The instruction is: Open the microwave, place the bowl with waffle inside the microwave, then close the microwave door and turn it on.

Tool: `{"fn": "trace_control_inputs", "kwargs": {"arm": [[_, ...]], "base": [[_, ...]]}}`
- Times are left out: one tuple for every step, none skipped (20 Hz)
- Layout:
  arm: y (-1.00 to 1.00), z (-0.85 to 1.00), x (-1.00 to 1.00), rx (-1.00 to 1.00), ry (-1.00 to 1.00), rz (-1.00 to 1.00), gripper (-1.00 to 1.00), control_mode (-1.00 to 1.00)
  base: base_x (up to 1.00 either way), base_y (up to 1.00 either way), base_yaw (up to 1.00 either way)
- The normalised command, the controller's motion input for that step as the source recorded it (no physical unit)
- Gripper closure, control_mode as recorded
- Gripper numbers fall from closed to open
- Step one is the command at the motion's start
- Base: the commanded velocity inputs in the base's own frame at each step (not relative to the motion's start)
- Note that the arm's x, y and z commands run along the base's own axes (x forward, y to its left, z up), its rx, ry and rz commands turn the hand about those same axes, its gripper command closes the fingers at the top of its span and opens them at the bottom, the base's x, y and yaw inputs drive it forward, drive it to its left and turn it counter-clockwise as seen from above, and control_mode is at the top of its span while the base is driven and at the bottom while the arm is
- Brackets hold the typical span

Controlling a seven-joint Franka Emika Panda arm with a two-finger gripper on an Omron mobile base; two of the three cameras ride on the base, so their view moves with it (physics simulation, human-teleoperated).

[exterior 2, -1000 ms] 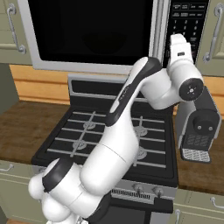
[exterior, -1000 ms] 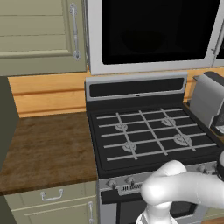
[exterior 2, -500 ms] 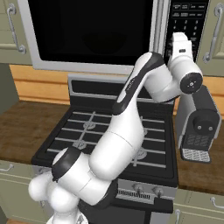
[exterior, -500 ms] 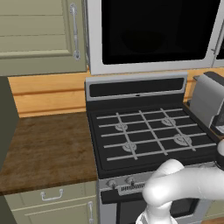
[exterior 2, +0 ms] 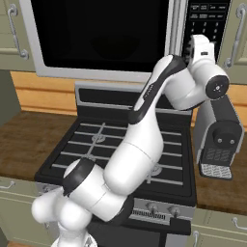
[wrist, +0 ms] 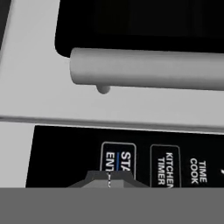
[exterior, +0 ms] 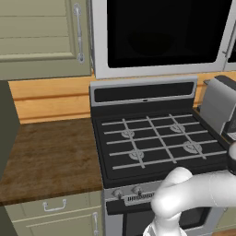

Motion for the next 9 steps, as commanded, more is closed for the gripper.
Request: {"fn": "trace_control_inputs", "kwargs": {"arm": [[0.00, -0.19, 0.71, 0.00, 0.09, 0.02, 1.00, -1.00], [0.00, -0.24, 0.75, 0.00, 0.10, 0.00, 1.00, -1.00], [0.01, -0.31, 0.81, 0.00, 0.15, 0.00, 1.00, -1.00], [0.11, -0.35, 0.91, 0.00, 0.21, 0.00, 1.00, -1.00], [0.24, -0.40, 0.99, -0.01, 0.22, 0.00, 1.00, -1.00], [0.29, -0.40, 1.00, -0.02, 0.23, 0.00, 1.00, -1.00], [0.36, -0.42, 1.00, -0.04, 0.24, 0.00, 1.00, -1.00], [0.37, -0.42, 1.00, -0.04, 0.25, 0.00, 1.00, -1.00], [0.41, -0.43, 1.00, -0.05, 0.25, 0.00, 1.00, -1.00]], "base": [[0.00, 0.00, 0.00], [0.00, 0.00, 0.00], [0.00, 0.00, 0.00], [0.00, 0.00, 0.00], [0.00, 0.00, 0.00], [0.00, 0.00, 0.00], [0.00, 0.00, 0.00], [0.00, 0.00, 0.00], [0.00, 0.00, 0.00]]}}
